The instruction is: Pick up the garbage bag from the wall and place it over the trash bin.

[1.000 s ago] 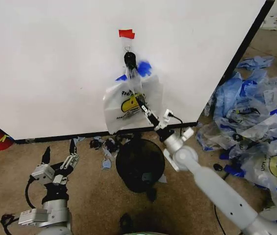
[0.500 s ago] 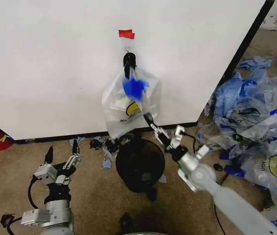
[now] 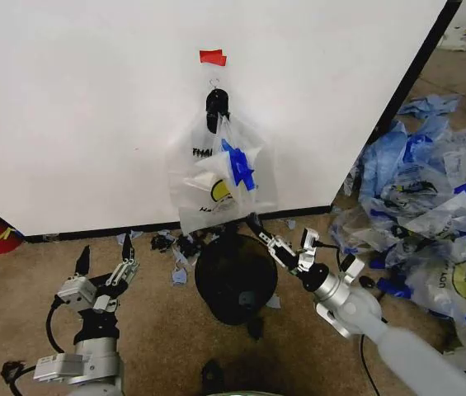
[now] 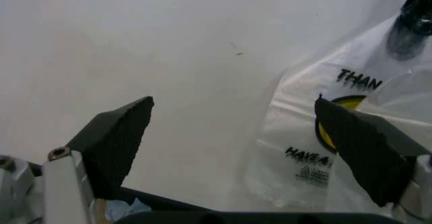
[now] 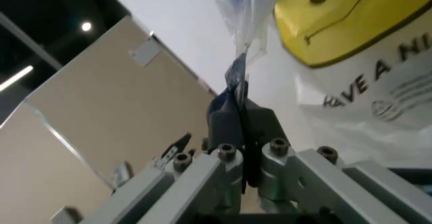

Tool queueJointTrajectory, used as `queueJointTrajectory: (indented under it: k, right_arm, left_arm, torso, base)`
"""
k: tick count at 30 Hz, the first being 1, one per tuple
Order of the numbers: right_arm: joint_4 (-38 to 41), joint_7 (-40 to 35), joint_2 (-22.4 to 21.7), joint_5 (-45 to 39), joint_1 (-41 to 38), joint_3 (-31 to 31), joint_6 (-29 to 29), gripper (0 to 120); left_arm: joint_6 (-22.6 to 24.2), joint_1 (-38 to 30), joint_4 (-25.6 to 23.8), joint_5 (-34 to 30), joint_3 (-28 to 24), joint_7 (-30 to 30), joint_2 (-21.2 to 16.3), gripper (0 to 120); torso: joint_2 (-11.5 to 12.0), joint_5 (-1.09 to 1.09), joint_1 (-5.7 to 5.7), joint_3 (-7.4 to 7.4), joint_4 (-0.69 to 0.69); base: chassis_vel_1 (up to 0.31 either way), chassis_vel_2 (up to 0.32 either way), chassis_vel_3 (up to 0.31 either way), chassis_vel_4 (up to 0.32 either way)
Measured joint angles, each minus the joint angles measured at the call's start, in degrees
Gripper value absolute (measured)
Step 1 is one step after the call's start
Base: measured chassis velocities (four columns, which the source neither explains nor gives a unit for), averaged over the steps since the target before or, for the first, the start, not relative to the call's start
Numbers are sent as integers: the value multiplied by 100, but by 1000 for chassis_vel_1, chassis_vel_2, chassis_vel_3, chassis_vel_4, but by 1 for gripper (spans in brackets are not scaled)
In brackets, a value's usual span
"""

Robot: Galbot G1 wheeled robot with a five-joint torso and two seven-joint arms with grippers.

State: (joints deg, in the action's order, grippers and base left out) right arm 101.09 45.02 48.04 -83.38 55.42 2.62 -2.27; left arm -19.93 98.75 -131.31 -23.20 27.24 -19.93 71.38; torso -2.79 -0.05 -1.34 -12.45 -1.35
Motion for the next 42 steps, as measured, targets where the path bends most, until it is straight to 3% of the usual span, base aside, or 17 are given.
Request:
queueJointTrajectory:
  k: [17, 42]
  right_arm:
    - [-148, 1374, -416, 423, 214, -263, 537, 0]
    - [-291, 1531, -434, 1011, 284, -390, 447, 0]
  left_arm:
    - [-22, -7, 34, 46, -85, -2, 25, 94]
    - [-66, 83, -37, 130, -153, 4, 73, 94]
  torso:
    - [1, -1, 0, 0, -1]
    - [1, -1, 0, 0, -1]
  base:
    - [0, 0, 0, 0]
    - [0, 0, 0, 0]
